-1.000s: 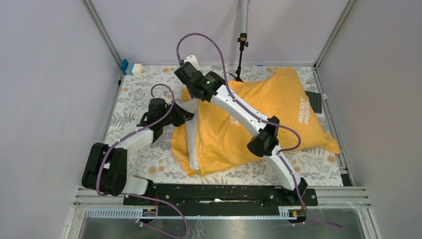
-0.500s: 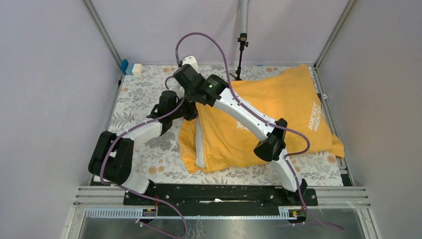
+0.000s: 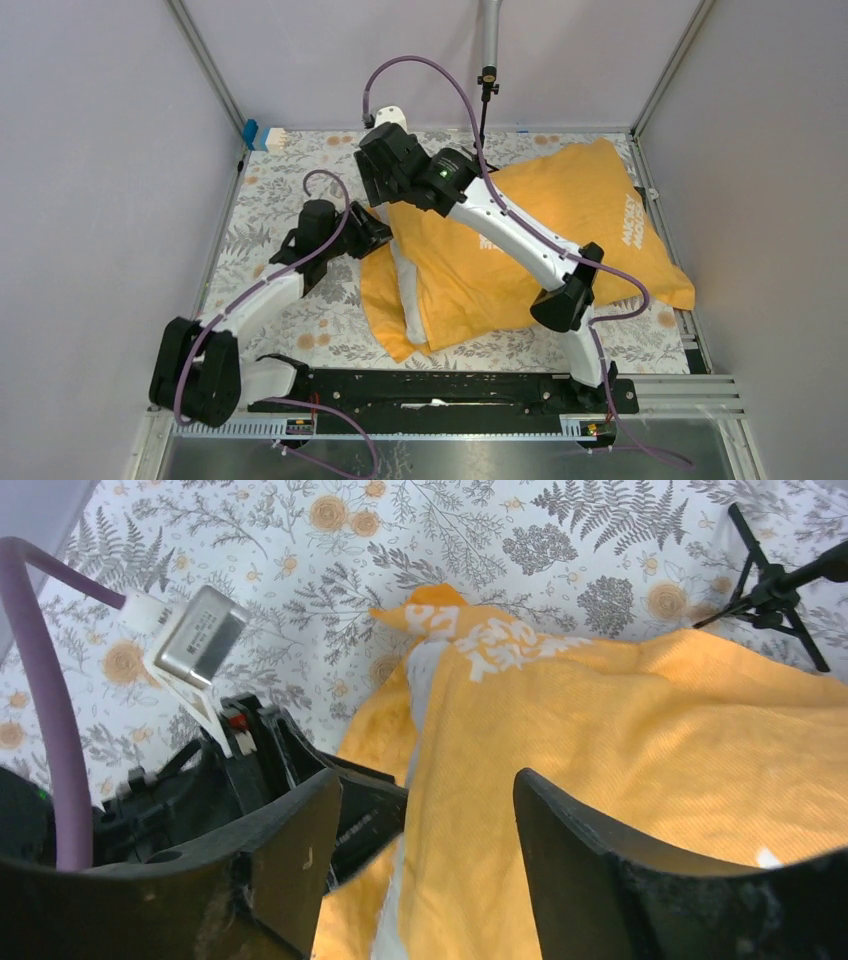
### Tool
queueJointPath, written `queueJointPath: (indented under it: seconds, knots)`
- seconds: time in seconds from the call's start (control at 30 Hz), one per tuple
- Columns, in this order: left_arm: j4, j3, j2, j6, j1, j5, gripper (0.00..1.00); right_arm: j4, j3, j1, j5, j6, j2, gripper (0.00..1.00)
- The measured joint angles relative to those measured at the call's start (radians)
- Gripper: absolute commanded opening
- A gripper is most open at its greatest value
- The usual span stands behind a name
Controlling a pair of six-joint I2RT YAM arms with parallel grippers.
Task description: Put the pillow into the pillowcase
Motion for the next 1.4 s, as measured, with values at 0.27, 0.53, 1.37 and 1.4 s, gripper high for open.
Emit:
queueJointPath:
  seconds: [0.27, 0.53, 1.37, 1.4]
  knots:
    - [-0.150, -0.124, -0.179, 0.004, 0.096, -0.065, 0.62, -0.038, -0.175, 0.146, 0.114, -0.063, -0.122, 0.89]
    - [-0.185, -0.182, -0.201, 0.005, 0.195, -0.009, 0.61, -0.059, -0.475, 0.263, 0.226, -0.029, -0.126, 0.83]
    - [0.120, -0.233, -0.052, -0.061, -0.035, 0.190, 0.40, -0.195, -0.898, 0.592, 0.440, 0.633, -0.289, 0.61]
    - [0.131, -0.233, -0.041, -0.063, -0.035, 0.193, 0.38, -0.182, -0.908, 0.592, 0.440, 0.639, -0.286, 0.59]
